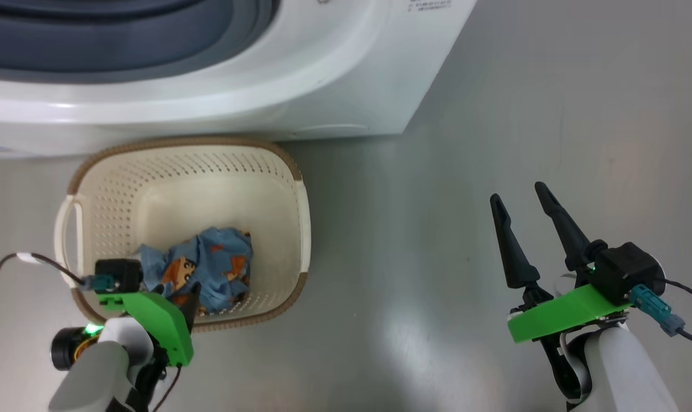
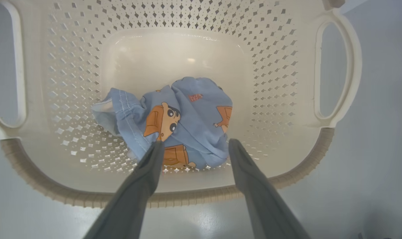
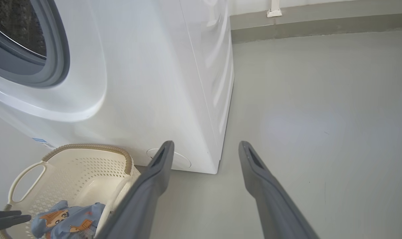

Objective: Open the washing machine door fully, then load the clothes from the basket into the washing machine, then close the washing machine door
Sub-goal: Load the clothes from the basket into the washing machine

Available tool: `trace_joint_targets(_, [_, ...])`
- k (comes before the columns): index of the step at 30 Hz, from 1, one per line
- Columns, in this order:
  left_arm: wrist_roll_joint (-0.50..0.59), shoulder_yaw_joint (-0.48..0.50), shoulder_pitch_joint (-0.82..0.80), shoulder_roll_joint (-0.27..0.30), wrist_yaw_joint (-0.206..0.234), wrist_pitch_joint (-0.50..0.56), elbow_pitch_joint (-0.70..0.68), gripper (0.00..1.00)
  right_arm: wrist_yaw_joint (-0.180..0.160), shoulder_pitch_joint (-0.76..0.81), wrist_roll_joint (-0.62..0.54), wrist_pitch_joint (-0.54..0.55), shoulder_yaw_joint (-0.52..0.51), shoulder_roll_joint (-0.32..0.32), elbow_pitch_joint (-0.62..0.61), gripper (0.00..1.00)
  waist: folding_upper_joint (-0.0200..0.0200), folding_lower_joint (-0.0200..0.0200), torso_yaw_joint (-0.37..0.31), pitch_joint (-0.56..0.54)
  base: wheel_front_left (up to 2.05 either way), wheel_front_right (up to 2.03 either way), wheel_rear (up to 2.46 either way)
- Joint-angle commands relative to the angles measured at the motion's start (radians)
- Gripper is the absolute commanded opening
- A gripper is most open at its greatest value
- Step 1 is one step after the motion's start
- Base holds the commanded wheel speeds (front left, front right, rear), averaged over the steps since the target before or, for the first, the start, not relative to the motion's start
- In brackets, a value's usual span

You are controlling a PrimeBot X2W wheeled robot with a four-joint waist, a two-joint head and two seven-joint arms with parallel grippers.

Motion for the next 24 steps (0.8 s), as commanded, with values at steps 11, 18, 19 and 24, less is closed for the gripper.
trace_joint_targets(11, [-0.114,0.063,-0.089,0.034,-0.010,-0.038,0.130,1.00,0.003,-0.015,-0.014,-0.005,0.013,0.003,-0.038,1.00,0.0000,-0.0003,-0.058,0.128,0.00,0.00,0.00])
trace_joint_targets(18, [-0.155,0.029,-0.119,0.030,-0.010,-0.032,0.142,1.00,0.003,-0.014,-0.022,-0.005,0.003,0.003,-0.054,1.00,0.0000,-0.0003,-0.073,0.170,0.00,0.00,0.00])
trace_joint_targets(19, [-0.160,0.024,-0.123,0.032,-0.010,-0.031,0.144,1.00,0.003,-0.014,-0.023,-0.005,0.001,0.003,-0.057,1.00,0.0000,-0.0003,-0.074,0.176,0.00,0.00,0.00])
trace_joint_targets(24, [-0.172,0.003,-0.138,0.049,-0.010,-0.021,0.159,1.00,0.003,-0.006,-0.030,-0.005,-0.010,0.003,-0.069,1.00,0.0000,-0.0003,-0.082,0.201,0.00,0.00,0.00])
